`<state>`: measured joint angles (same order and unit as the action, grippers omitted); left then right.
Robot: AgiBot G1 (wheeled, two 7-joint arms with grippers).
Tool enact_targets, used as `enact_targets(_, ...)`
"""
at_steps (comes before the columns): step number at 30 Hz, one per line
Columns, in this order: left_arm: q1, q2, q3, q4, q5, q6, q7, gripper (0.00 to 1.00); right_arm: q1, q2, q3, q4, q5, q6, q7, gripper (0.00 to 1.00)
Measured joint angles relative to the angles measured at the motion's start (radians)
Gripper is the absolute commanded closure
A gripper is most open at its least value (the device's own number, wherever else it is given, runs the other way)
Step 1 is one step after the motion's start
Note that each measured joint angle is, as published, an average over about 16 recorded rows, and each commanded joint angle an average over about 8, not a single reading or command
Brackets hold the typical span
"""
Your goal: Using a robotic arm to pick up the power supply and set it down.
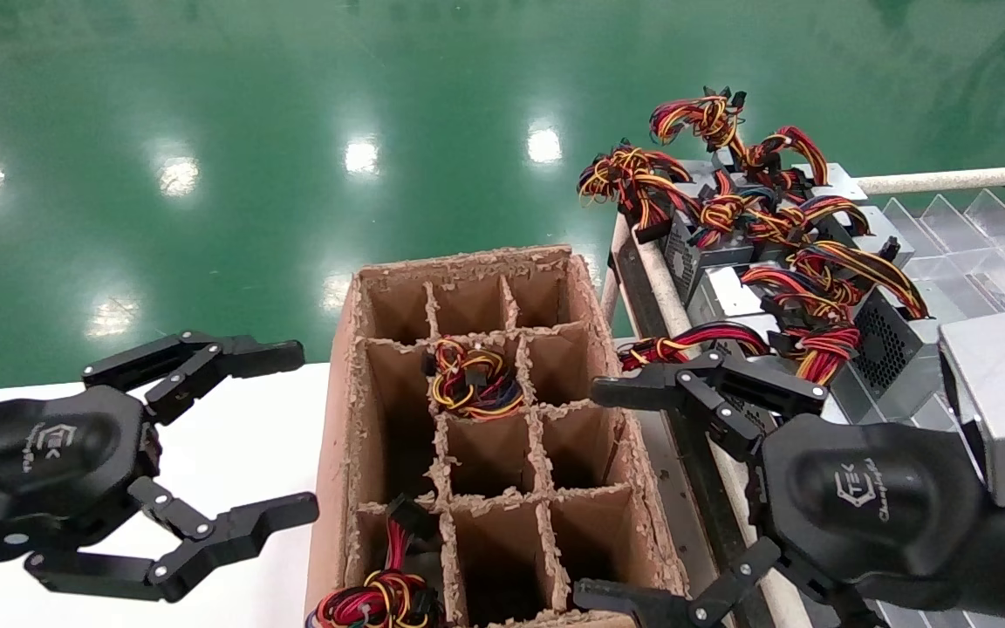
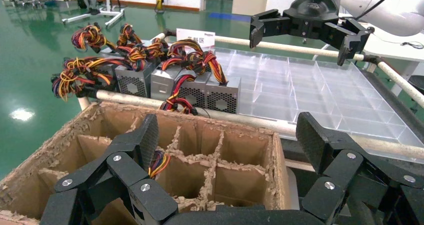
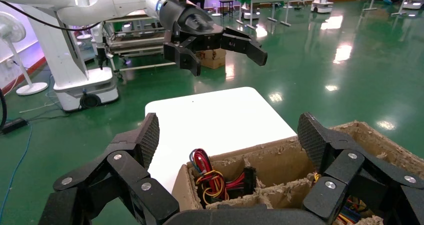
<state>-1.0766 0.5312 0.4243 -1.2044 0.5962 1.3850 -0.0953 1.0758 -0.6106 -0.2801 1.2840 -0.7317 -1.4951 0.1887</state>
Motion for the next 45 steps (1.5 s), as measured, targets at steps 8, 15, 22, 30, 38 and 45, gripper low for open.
enact_targets(8, 0.0, 0.0, 0.0, 0.0, 0.0, 0.0, 0.0, 0.0, 0.0, 0.0, 0.0, 0.0, 0.0, 0.0, 0.0, 0.0)
enact_targets(15, 0.0, 0.0, 0.0, 0.0, 0.0, 0.0, 0.0, 0.0, 0.0, 0.0, 0.0, 0.0, 0.0, 0.0, 0.0, 0.0)
enact_targets(22, 0.0, 0.0, 0.0, 0.0, 0.0, 0.0, 0.0, 0.0, 0.0, 0.0, 0.0, 0.0, 0.0, 0.0, 0.0, 0.0)
enact_targets(30, 0.0, 0.0, 0.0, 0.0, 0.0, 0.0, 0.0, 0.0, 0.0, 0.0, 0.0, 0.0, 0.0, 0.0, 0.0, 0.0)
enact_targets(38, 0.0, 0.0, 0.0, 0.0, 0.0, 0.0, 0.0, 0.0, 0.0, 0.0, 0.0, 0.0, 0.0, 0.0, 0.0, 0.0)
enact_targets(45, 0.0, 0.0, 0.0, 0.0, 0.0, 0.0, 0.0, 0.0, 0.0, 0.0, 0.0, 0.0, 0.0, 0.0, 0.0, 0.0)
